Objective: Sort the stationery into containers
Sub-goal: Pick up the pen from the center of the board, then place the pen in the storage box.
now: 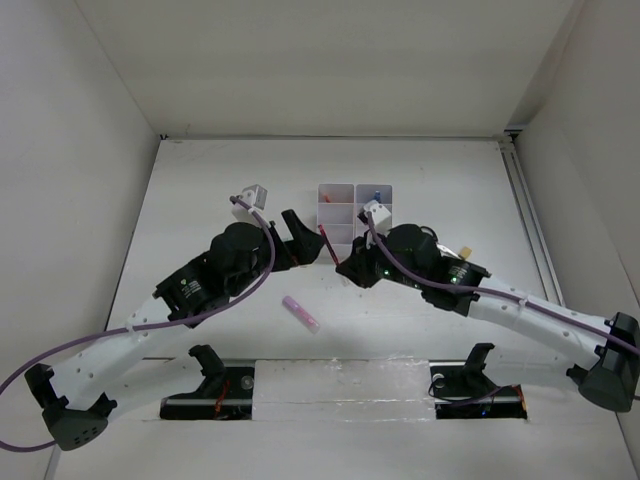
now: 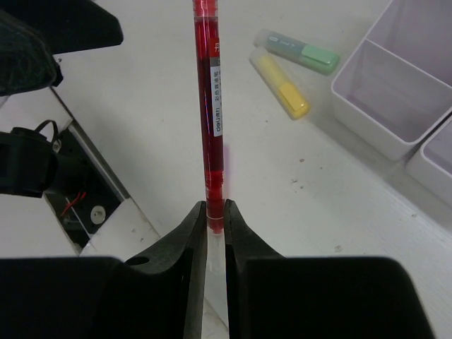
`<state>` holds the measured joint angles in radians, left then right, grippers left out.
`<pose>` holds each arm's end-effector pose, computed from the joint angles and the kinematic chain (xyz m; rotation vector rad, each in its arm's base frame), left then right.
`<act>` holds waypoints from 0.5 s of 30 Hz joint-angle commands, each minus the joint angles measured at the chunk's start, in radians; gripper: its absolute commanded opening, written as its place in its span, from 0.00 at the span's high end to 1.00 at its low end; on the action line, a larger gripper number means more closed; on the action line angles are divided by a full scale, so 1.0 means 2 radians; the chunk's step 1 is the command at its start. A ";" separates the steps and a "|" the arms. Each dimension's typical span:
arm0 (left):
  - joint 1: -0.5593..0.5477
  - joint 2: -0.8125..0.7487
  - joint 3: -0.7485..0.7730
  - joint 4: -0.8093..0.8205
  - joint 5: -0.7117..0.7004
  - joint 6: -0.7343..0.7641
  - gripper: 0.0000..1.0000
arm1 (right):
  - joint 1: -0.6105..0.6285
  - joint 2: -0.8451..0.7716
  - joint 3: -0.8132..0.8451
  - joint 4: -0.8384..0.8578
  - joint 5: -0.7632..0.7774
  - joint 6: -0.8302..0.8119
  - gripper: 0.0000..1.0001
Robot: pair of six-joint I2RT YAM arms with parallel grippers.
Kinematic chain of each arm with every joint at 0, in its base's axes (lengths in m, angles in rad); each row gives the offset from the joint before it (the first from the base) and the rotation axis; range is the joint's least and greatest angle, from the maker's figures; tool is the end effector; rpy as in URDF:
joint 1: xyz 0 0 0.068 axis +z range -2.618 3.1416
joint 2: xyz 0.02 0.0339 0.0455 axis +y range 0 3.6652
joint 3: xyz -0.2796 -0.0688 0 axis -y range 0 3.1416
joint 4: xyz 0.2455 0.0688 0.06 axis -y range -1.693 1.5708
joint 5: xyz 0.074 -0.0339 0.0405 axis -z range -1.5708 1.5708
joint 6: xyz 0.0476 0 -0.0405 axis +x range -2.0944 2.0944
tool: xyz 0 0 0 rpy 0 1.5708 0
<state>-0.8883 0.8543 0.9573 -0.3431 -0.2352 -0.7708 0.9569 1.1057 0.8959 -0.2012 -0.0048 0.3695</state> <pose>0.1292 -0.1414 0.3807 -0.0644 1.9114 -0.9504 0.1488 0.2116 0.3224 -0.6072 1.9963 0.8454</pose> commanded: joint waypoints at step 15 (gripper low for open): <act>0.001 0.022 -0.034 0.138 0.070 -0.004 0.57 | 0.004 -0.054 -0.034 0.123 -0.105 -0.007 1.00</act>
<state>-0.8883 0.8963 0.8955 -0.1543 -0.1299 -0.7773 0.9573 1.0176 0.8211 -0.0467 -0.2005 0.3584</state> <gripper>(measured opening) 0.468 0.166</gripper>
